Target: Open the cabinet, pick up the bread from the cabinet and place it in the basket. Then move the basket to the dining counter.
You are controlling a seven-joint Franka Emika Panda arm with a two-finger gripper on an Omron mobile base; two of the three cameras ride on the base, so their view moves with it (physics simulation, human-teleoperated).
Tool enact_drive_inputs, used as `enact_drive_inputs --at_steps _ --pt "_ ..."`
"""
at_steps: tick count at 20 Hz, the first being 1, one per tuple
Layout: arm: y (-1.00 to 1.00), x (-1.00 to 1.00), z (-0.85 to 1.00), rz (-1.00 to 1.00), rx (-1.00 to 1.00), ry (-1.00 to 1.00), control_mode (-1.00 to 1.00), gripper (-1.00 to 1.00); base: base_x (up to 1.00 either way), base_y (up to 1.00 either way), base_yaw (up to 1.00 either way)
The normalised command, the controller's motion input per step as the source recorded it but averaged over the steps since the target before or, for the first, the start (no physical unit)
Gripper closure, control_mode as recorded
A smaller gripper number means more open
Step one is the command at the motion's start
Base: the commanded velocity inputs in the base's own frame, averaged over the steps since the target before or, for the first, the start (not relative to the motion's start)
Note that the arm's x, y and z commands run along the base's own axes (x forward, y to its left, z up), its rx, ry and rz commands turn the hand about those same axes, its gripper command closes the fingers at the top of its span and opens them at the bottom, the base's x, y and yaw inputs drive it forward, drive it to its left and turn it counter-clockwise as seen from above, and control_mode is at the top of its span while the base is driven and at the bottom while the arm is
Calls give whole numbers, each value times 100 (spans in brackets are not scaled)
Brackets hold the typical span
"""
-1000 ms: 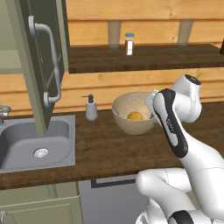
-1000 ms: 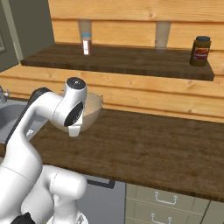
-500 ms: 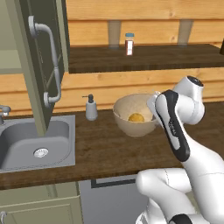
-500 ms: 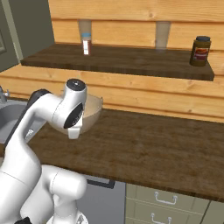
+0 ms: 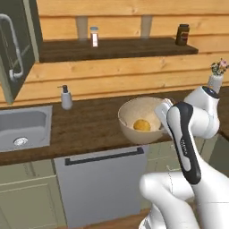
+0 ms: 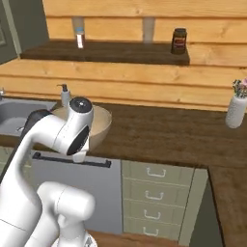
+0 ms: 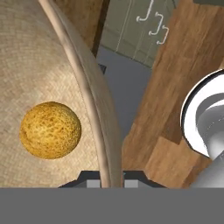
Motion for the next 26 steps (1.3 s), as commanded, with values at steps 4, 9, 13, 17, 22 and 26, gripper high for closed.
enact_drive_inputs --at_steps 4,9,13,17,22,26 --pt "0 0 0 0 0 0 100 100 3 35 -77" --pt "0 0 0 0 0 0 100 100 1 39 -83" --pt "0 0 0 0 0 0 100 100 0 34 -89" --pt "0 0 0 0 0 0 100 100 1 24 -90" --pt "0 0 0 0 0 0 100 100 8 1 -84" --pt "0 0 0 0 0 0 100 100 13 -9 -78"
